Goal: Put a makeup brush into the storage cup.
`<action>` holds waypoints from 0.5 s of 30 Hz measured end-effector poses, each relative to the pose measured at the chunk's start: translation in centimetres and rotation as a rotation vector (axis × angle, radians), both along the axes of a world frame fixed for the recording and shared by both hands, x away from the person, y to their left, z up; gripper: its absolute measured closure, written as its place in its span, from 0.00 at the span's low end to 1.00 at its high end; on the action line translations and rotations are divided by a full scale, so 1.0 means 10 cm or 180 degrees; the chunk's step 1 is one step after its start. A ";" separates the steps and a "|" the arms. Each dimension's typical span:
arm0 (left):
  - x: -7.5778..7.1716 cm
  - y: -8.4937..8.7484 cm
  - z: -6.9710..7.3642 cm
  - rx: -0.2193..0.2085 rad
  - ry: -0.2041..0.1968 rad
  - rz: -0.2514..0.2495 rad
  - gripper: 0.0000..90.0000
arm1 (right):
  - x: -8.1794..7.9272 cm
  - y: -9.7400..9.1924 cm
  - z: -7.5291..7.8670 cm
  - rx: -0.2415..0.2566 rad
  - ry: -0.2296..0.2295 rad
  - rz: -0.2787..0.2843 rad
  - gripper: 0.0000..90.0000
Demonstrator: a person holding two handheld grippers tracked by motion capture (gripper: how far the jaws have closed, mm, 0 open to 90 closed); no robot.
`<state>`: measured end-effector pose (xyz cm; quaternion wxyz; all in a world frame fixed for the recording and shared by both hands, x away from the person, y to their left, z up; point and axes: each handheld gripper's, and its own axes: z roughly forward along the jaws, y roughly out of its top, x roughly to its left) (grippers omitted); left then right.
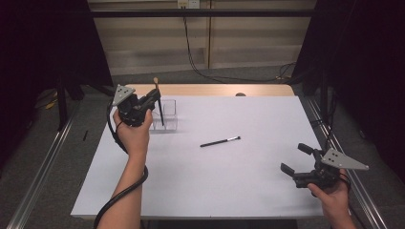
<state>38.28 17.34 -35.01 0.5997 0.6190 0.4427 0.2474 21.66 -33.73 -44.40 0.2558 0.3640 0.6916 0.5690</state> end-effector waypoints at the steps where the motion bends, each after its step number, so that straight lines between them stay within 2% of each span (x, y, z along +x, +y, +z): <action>1: 0.01 0.00 0.00 0.0008 0.0005 -0.0003 0.93 | 0.00 0.00 0.00 0.0002 0.0001 -0.0002 0.00; 9: 0.06 -0.05 0.04 -0.0065 -0.0072 -0.0008 0.93 | 0.00 0.00 0.00 -0.0012 0.0000 0.0002 0.00; 15: 0.11 -0.09 0.06 -0.0035 -0.0089 -0.0013 0.93 | 0.00 -0.01 0.00 -0.0010 0.0001 0.0001 0.00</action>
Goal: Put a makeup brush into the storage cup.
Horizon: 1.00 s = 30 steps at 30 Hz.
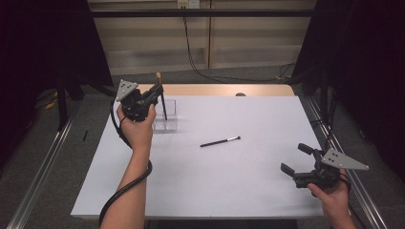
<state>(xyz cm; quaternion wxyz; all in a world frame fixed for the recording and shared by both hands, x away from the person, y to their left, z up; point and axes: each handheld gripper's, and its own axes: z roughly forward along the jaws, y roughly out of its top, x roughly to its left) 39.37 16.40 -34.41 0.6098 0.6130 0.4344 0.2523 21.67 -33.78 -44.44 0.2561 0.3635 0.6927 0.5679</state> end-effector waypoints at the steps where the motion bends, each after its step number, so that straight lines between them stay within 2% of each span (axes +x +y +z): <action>1: 0.01 -0.01 0.00 -0.0005 -0.0009 0.0001 0.93 | 0.00 0.00 0.00 0.0007 0.0004 0.0000 0.00; 16: 0.10 -0.11 0.07 -0.0021 -0.0068 -0.0037 0.93 | 0.00 0.00 0.00 -0.0007 -0.0006 0.0004 0.00; 30: 0.22 -0.14 -0.01 0.0046 -0.0095 0.0033 0.93 | 0.01 0.00 0.00 -0.0009 0.0004 0.0003 0.00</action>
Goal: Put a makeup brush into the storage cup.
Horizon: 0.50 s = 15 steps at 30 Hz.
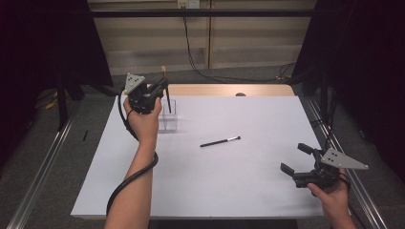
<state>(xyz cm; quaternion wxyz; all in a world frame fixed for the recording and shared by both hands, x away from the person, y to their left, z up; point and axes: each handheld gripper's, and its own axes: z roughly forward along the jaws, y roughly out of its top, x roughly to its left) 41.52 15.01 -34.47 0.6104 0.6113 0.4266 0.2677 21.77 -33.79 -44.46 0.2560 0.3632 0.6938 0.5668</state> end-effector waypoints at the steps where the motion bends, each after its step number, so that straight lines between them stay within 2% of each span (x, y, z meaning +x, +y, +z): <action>1: 0.01 0.01 0.00 0.0029 0.0002 0.0004 0.93 | 0.00 0.00 0.00 0.0003 -0.0003 0.0002 0.00; 15: 0.11 -0.05 0.03 0.0058 -0.0032 0.0047 0.93 | 0.00 0.00 0.00 -0.0004 -0.0009 0.0006 0.00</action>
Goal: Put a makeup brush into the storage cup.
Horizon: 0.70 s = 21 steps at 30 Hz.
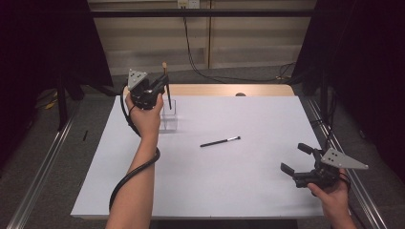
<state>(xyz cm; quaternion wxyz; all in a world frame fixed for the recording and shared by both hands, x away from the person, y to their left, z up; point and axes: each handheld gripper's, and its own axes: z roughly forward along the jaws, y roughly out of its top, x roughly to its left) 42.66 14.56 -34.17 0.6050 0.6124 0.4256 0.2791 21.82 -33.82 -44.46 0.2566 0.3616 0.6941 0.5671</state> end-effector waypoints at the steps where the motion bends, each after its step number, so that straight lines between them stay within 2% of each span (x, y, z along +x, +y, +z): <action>1: 0.01 0.00 -0.01 -0.0011 -0.0001 0.0006 0.93 | 0.00 0.00 0.00 0.0001 0.0001 0.0001 0.00; 20: 0.11 -0.03 -0.08 0.0043 -0.0058 0.0040 0.93 | 0.00 0.00 -0.01 0.0010 0.0009 0.0008 0.00; 21: 0.11 -0.04 -0.09 0.0014 -0.0050 0.0037 0.93 | 0.00 0.00 0.00 0.0007 0.0014 0.0005 0.00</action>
